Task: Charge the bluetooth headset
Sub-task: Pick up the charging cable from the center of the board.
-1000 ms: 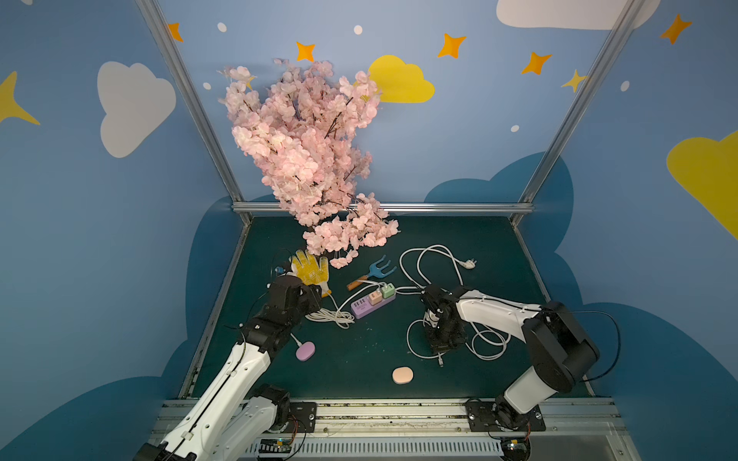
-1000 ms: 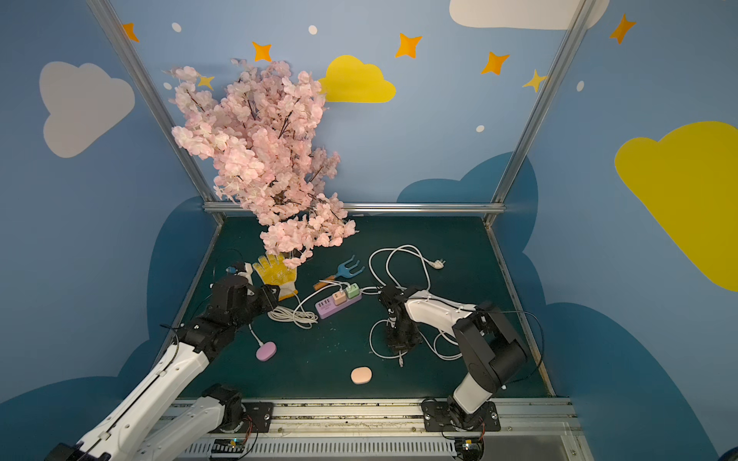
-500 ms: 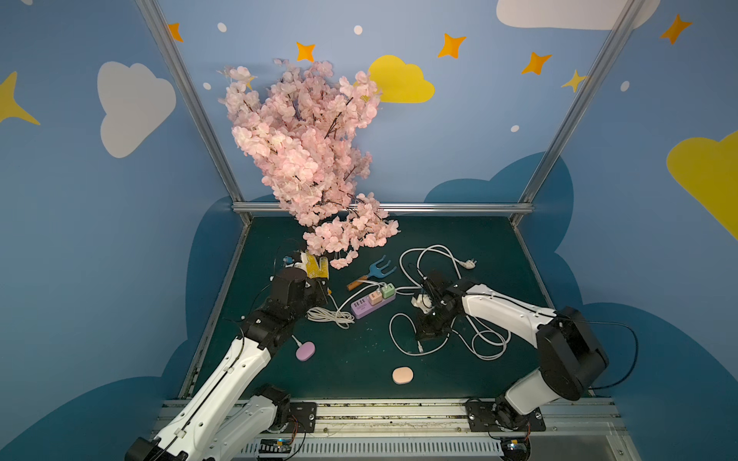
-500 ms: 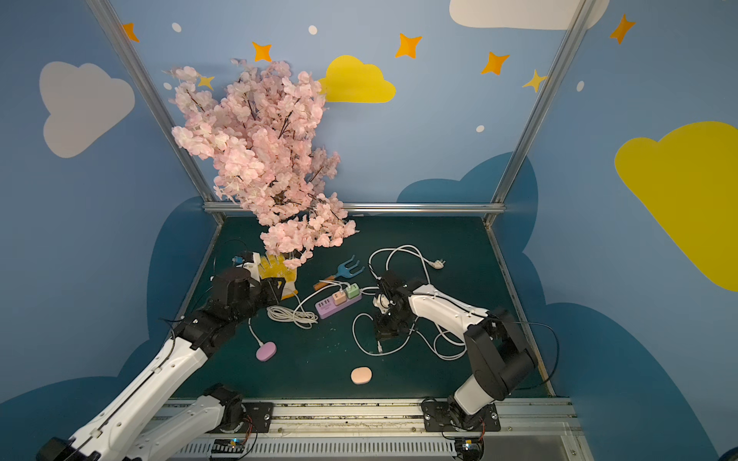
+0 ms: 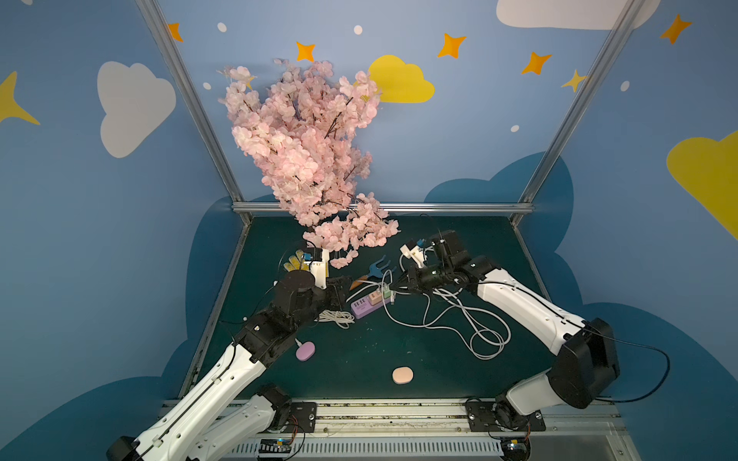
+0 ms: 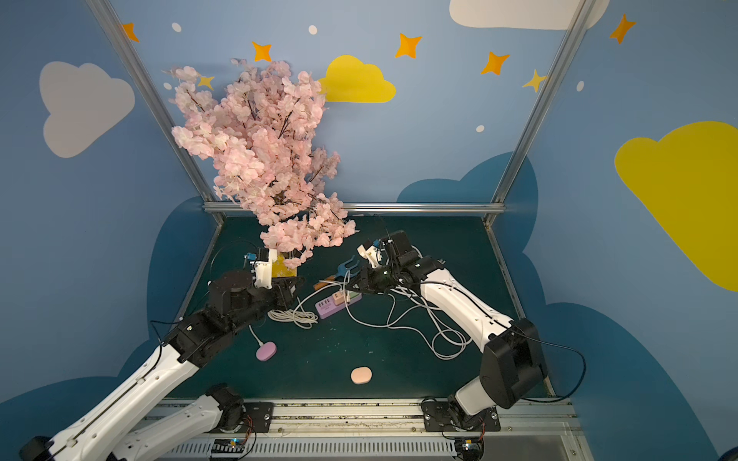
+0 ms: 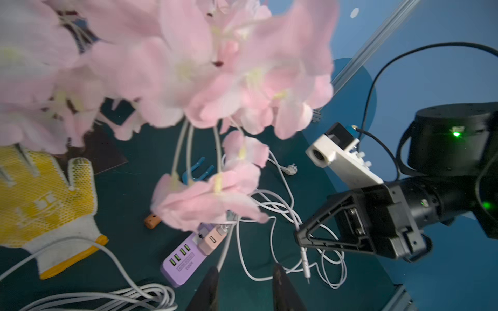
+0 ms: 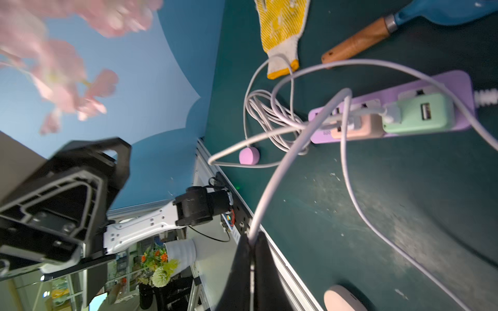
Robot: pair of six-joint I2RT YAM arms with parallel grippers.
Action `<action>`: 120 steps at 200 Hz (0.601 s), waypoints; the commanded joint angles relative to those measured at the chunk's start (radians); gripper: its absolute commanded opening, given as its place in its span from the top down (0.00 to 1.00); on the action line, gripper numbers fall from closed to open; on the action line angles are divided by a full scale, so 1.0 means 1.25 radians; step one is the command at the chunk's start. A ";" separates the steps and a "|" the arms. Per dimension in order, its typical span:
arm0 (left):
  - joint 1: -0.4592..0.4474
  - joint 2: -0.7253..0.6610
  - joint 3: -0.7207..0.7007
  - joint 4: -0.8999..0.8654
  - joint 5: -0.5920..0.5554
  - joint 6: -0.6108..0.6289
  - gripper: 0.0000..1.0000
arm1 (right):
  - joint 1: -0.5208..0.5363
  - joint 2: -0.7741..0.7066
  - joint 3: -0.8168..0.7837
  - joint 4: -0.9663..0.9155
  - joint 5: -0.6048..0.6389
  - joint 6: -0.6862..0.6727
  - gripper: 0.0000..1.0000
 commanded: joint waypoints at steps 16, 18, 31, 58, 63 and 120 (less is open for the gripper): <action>-0.034 0.041 -0.023 0.142 0.143 -0.023 0.57 | -0.028 0.021 0.052 0.116 -0.082 0.111 1.00; -0.036 0.047 -0.023 0.147 0.150 -0.024 0.57 | -0.027 0.021 0.055 0.114 -0.082 0.111 1.00; -0.048 0.082 -0.016 0.168 0.180 -0.022 0.54 | -0.028 0.020 0.061 0.109 -0.086 0.115 1.00; -0.068 0.143 -0.003 0.208 0.211 -0.026 0.55 | -0.030 0.016 0.055 0.103 -0.085 0.127 1.00; -0.070 0.152 -0.001 0.212 0.215 -0.028 0.56 | -0.031 0.016 0.053 0.104 -0.086 0.129 1.00; -0.075 0.213 0.034 0.224 0.237 -0.018 0.65 | -0.037 0.036 0.052 0.139 -0.111 0.161 1.00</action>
